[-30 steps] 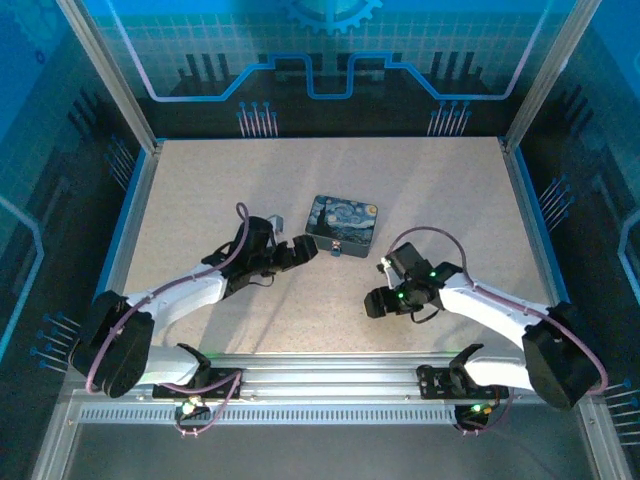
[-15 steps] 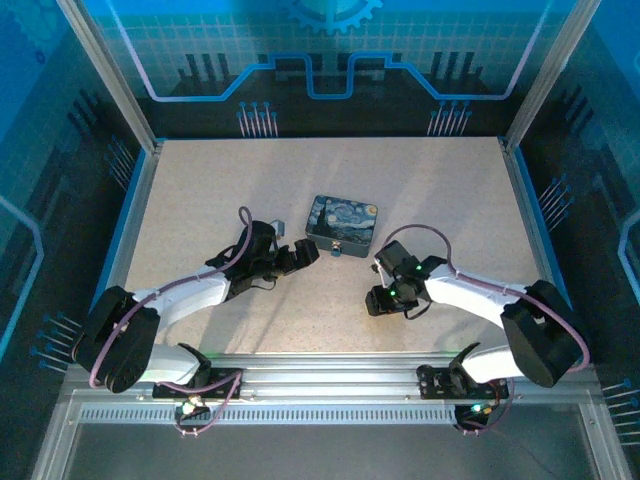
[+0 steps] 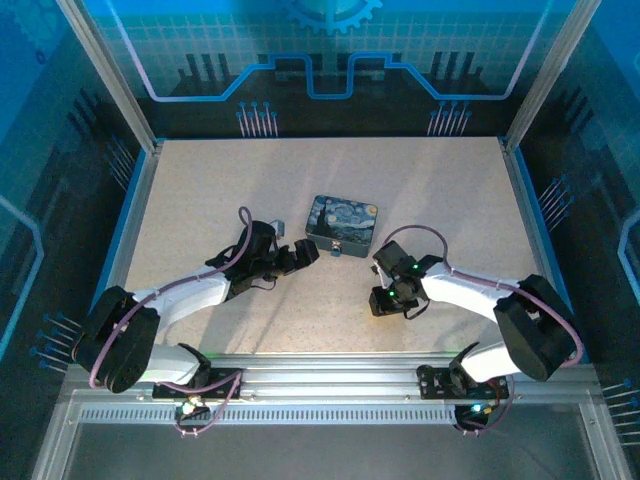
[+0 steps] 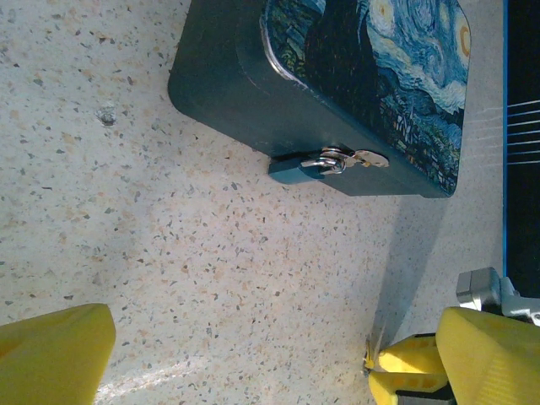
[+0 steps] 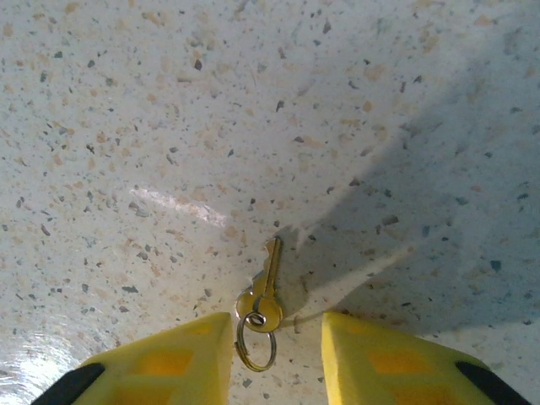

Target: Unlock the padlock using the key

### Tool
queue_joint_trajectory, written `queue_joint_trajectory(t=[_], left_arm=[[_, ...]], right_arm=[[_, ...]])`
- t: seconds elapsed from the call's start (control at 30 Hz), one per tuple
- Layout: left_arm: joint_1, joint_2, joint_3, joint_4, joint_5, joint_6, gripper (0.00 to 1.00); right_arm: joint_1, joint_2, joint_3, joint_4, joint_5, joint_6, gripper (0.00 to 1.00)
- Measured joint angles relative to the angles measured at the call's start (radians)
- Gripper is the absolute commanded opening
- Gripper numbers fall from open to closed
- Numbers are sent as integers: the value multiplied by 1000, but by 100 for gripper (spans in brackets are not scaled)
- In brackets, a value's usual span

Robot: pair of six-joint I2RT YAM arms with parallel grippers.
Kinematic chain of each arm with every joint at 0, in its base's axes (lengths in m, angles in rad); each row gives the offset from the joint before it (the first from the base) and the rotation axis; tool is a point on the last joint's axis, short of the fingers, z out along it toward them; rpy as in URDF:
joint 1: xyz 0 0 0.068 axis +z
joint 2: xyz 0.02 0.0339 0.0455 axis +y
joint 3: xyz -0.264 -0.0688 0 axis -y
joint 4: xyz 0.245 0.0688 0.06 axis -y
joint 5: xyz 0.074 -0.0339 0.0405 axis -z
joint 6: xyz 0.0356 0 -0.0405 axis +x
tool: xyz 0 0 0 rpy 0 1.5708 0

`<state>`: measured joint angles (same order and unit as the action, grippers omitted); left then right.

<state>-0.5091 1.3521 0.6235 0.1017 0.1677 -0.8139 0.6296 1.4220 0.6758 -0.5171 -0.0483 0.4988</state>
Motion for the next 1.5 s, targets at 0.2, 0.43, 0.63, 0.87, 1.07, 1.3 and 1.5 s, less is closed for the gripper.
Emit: queue_joint_trajectory(t=[0.2,0.43,0.63,0.87,1.07,1.3,1.5], left_arm=[[0,0,0,0,0,0,99],[0,0,0,-9,-5,1,99],[0,-5,0,-33,-19,4,99],[0,-23,0,-46,-22,3,99],[0,-31,0,-45,-2,-15,97],[-17,-39,13,-40,52,-34,93],[-63,-40,68,14,95,-74,87]], right_arm=[[0,13,7,-8,16,3,25],[0,32,25,-30,29,10,14],[0,36,33,-29,24,18,1],[1,19,19,6,22,16,0],[-4,-67,-35,83,9,-3,0],[-40,-178,-68,207,-48,-64,0],[-59,-311,-95,346,-106,-106,0]])
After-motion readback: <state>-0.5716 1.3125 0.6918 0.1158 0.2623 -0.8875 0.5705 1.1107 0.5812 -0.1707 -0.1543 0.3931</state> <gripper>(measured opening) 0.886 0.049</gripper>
